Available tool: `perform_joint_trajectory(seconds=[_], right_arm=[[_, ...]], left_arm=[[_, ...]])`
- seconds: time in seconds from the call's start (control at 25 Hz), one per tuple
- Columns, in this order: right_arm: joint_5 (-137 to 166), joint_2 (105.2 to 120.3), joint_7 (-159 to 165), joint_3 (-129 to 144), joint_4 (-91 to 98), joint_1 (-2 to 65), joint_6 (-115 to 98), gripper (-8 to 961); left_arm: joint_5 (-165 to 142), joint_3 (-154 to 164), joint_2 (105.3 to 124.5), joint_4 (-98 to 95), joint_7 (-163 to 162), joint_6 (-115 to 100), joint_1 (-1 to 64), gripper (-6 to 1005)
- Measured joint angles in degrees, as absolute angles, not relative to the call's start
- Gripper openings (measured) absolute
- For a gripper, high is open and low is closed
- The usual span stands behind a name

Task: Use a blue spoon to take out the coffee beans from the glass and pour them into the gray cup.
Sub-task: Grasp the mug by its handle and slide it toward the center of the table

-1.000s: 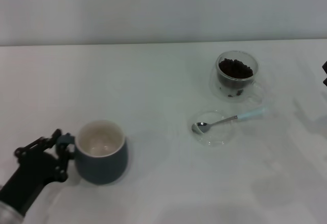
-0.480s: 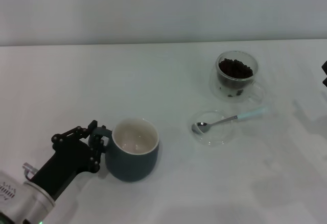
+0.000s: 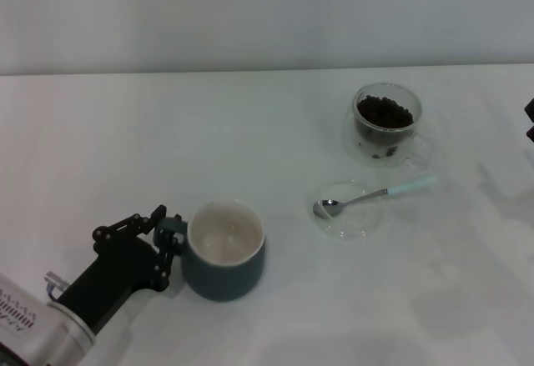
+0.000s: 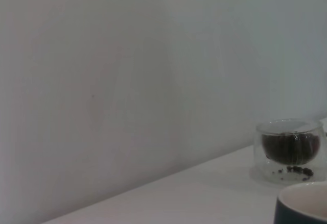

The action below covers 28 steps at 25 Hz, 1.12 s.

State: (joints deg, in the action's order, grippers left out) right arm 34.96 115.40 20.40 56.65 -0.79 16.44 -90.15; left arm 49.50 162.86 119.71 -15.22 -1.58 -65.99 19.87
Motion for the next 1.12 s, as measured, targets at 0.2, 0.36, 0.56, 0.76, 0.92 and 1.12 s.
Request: perform_joint_trajectory(seconds=[0.2, 0.36, 0.56, 0.76, 0.92, 1.12], right_arm=[[35.0, 115.4, 20.4, 56.7, -0.8, 16.4, -90.2, 871], [35.1, 115.39, 20.4, 56.7, -0.9, 16.3, -90.3, 871], [35.2, 115.4, 20.4, 56.7, -1.2, 16.2, -90.5, 871], [35.2, 115.4, 20.4, 56.9, -1.2, 16.2, -90.6, 871], [35.3, 115.4, 20.4, 57.0, -1.3, 16.2, -90.6, 871], [35.5, 115.4, 20.9, 57.1, -1.5, 16.2, -90.7, 870]], left_arm=[[49.5, 162.9, 119.7, -15.4, -1.8, -66.0, 19.0, 148], [49.5, 162.9, 119.71, -16.0, -1.8, -66.1, 18.1, 355], [49.6, 162.9, 119.71, -16.4, -1.7, -66.2, 17.3, 568], [49.5, 162.9, 119.71, -16.7, -1.7, -66.3, 15.9, 751], [49.4, 162.9, 119.71, -16.7, -1.7, -66.4, 15.3, 764], [49.0, 162.9, 119.56, -16.7, -1.9, -67.1, 13.8, 781]])
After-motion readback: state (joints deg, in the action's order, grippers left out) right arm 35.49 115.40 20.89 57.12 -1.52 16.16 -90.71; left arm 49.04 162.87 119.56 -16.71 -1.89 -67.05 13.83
